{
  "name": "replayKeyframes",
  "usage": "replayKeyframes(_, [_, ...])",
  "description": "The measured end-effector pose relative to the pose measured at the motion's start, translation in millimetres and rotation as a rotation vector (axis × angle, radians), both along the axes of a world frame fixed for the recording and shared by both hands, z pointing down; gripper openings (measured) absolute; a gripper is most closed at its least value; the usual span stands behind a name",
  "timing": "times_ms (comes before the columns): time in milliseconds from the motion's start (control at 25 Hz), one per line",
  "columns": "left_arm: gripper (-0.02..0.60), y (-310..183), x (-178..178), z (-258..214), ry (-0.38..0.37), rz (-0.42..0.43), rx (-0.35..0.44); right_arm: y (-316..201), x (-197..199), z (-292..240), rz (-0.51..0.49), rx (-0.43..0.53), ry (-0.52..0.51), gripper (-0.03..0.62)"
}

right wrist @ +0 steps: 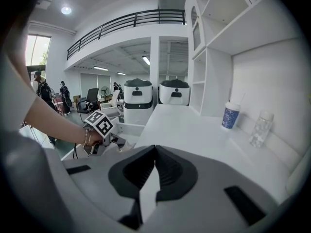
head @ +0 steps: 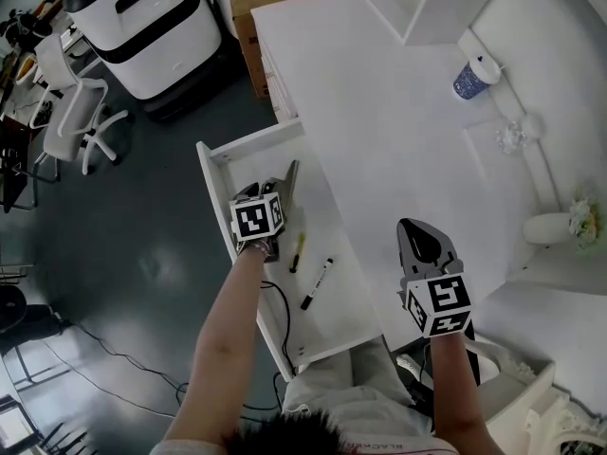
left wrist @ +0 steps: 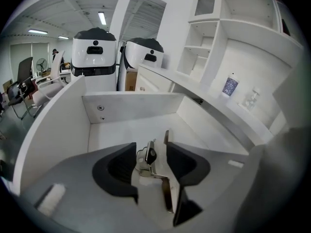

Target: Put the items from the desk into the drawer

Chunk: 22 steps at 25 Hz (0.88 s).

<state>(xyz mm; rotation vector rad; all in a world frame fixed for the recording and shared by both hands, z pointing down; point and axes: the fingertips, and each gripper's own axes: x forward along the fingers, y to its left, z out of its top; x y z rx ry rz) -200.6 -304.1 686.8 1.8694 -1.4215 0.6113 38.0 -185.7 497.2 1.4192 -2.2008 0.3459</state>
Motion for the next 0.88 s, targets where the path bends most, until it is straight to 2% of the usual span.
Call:
replayKeyframes(200, [0.232,1.0,5.2,-13.4,-0.032,0.042,0.041,6.0,-5.8,-7.2,0.010,0.018,-0.008,0.008])
replayKeyframes(360, [0.288,-2.4,9.8,-37.4,-0.040,0.053,0.114,12.3,-10.7,-15.6,0.012,0.040,-0.011,0.008])
replayKeyframes(680, [0.291,9.0,29.4,-109.2,-0.010,0.127,0.275,30.2,-17.2,-40.2,0.002,0.090,-0.014,0.008])
replayKeyframes(880, [0.291,26.6,36.7,-158.1,-0.052,0.173,0.392,41.3,-19.9,-60.5,-0.020,0.127,-0.014,0.008])
